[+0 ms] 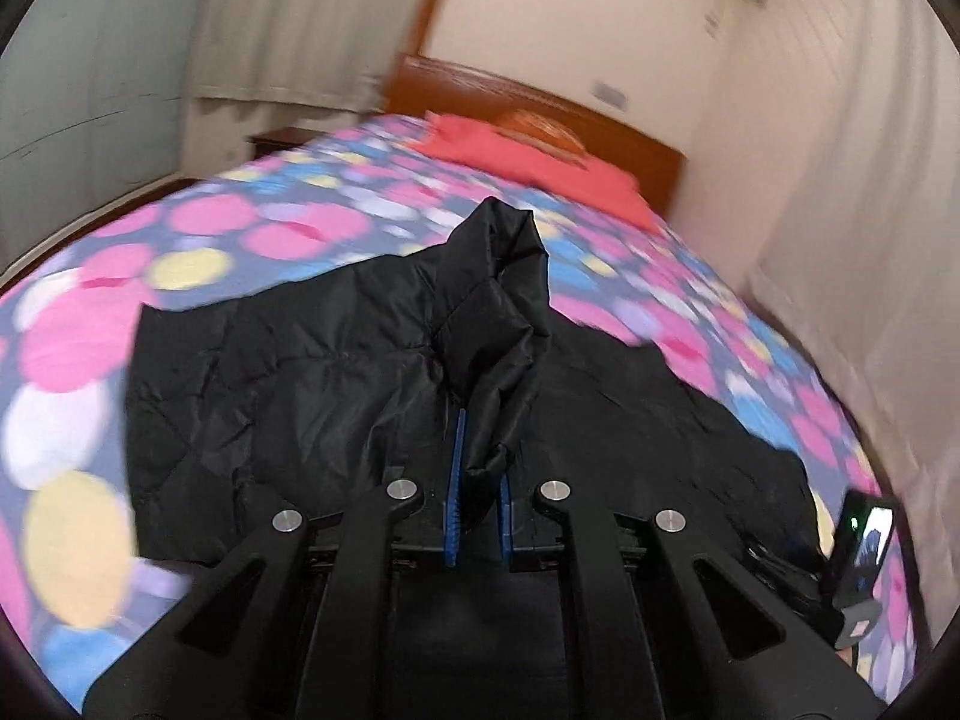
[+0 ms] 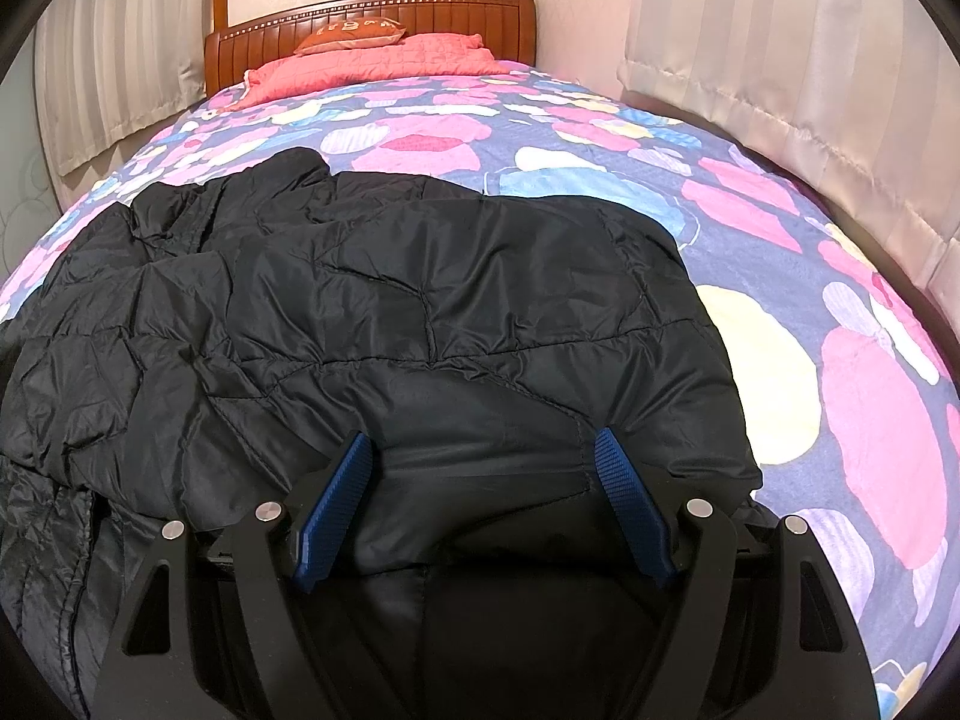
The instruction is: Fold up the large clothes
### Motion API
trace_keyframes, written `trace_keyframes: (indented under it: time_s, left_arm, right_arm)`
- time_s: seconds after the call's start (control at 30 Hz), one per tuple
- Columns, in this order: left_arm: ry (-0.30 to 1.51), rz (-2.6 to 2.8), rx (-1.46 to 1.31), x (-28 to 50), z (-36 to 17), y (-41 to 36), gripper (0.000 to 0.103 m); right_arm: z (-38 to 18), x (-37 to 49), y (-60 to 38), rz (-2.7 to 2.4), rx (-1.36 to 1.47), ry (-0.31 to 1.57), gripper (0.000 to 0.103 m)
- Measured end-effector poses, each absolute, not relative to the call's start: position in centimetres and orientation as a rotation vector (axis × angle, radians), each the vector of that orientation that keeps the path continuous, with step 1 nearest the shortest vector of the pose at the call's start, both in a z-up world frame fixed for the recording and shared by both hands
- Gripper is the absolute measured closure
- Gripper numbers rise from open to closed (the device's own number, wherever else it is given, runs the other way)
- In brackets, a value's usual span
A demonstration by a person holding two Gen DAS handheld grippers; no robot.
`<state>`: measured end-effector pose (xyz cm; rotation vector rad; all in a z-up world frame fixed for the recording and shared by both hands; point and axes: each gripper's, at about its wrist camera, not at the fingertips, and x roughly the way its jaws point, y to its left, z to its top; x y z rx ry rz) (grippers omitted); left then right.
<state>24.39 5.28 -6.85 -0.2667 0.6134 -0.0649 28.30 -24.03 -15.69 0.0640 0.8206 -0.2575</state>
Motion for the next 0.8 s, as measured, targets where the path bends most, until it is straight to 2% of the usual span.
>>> trace_keyframes:
  time_s: [0.27, 0.33, 0.37, 0.43, 0.47, 0.5, 0.8]
  left_arm:
    - [0.737, -0.177, -0.138, 27.6, -10.9, -4.3, 0.094]
    - [0.77, -0.182, -0.098, 27.7, -12.0, -5.7, 0.089]
    - [0.773, -0.172, -0.082, 27.5, -12.2, -6.0, 0.082]
    - [0.765, -0.18, -0.063, 26.6, -11.9, -6.2, 0.061]
    - [0.754, -0.18, -0.063, 26.4, -11.5, -6.3, 0.043]
    - [0.736, -0.176, -0.067, 25.8, -11.0, -6.1, 0.038]
    - [0.654, -0.095, -0.052, 20.7, -7.7, 1.1, 0.03]
  right_arm:
    - [-15.4, 28.4, -24.4, -0.253, 0.069, 0.818, 0.027]
    - [-15.5, 28.3, -24.3, -0.253, 0.069, 0.818, 0.027]
    - [-15.5, 28.4, -24.3, -0.253, 0.07, 0.818, 0.027]
    - [-15.5, 28.3, -24.2, -0.254, 0.068, 0.818, 0.027]
    - [-15.5, 28.3, -24.2, -0.255, 0.067, 0.819, 0.027]
    - [-15.5, 28.4, -24.3, -0.255, 0.068, 0.819, 0.027]
    - [-13.5, 28.3, -23.3, -0.252, 0.055, 0.827, 0.027]
